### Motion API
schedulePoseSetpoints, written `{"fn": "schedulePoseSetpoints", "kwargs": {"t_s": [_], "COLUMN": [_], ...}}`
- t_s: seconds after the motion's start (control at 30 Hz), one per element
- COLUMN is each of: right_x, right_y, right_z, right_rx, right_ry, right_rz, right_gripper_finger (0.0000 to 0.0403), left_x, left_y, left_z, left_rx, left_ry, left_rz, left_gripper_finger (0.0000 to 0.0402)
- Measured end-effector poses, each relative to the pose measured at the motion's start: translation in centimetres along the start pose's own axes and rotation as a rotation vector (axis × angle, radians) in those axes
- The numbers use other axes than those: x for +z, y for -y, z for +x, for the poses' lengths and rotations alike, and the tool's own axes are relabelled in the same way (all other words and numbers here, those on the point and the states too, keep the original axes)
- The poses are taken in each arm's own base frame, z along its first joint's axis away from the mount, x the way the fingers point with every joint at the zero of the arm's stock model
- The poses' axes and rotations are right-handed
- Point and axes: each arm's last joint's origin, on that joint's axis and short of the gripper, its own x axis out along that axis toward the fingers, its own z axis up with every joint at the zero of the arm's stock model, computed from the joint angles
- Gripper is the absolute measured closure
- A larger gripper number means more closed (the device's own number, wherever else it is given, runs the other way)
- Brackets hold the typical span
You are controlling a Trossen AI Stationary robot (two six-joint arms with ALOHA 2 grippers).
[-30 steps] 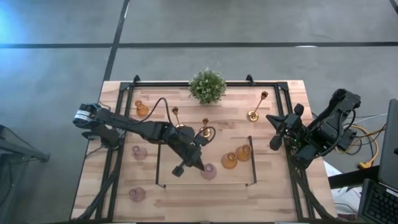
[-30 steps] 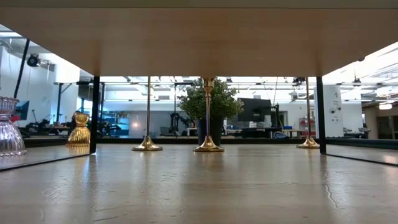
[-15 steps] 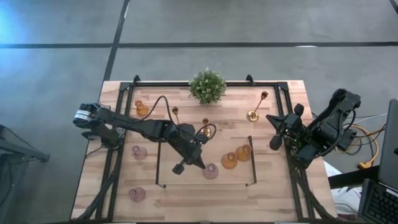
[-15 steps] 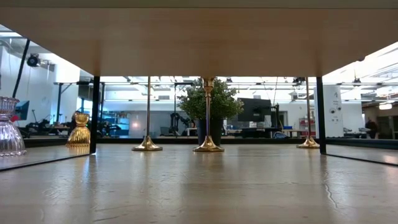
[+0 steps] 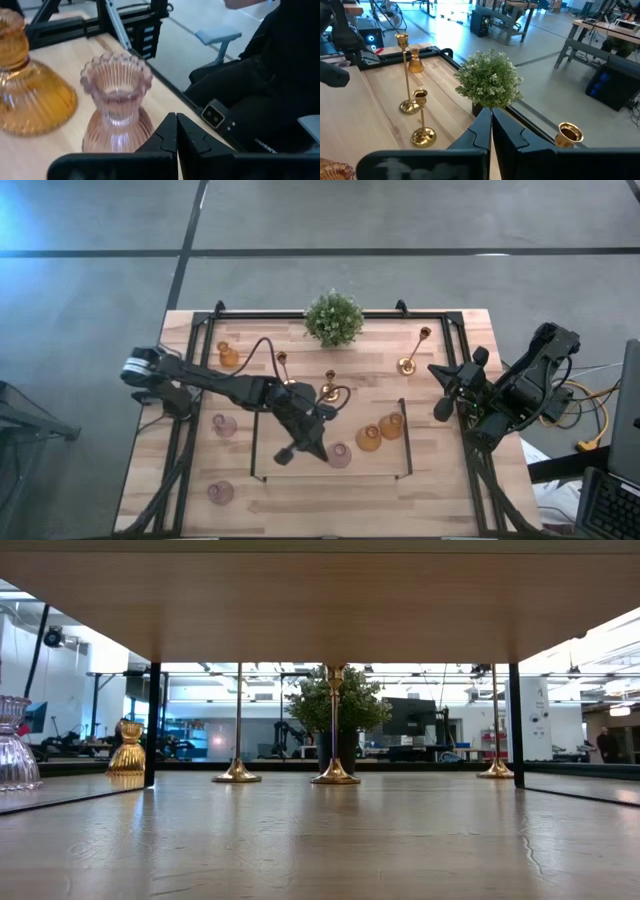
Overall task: Pick & Place candle stick holders
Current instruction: Put the top violet candle holder on the shelf
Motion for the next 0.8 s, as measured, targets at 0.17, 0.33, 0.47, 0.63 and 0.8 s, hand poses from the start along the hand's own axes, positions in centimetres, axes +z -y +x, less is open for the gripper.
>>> {"fn": "schedulePoseSetpoints", "kwargs": {"t_s": [0.17, 0.33, 0.47, 0.63, 0.8], "right_x": [0.0, 0.0, 0.0, 0.0, -0.1], "right_y": [0.0, 0.0, 0.0, 0.0, 0.0], "right_z": [0.0, 0.0, 0.0, 0.0, 0.0], "right_rx": [0.000, 0.000, 0.001, 0.002, 0.007], "right_ry": [0.000, -0.002, -0.006, -0.011, -0.030], "right_rz": [-0.002, -0.001, -0.001, -0.002, -0.005], "right_gripper_finger": [0.0395, 0.0395, 0.0395, 0.0395, 0.0395], "left_x": [-0.1, 0.3, 0.5, 0.7, 0.7], "left_y": [-0.5, -1.1, -1.8, -2.4, -2.6], "left_z": [0.8, 1.4, 1.7, 2.0, 1.9], "left_rx": [-0.015, -0.011, -0.003, 0.003, 0.018], "left_ry": [0.014, 0.015, 0.018, 0.017, 0.020], "left_rz": [0.007, 0.011, 0.019, 0.020, 0.022], "left_gripper_finger": [0.0401, 0.0401, 0.0401, 0.0401, 0.0402]}}
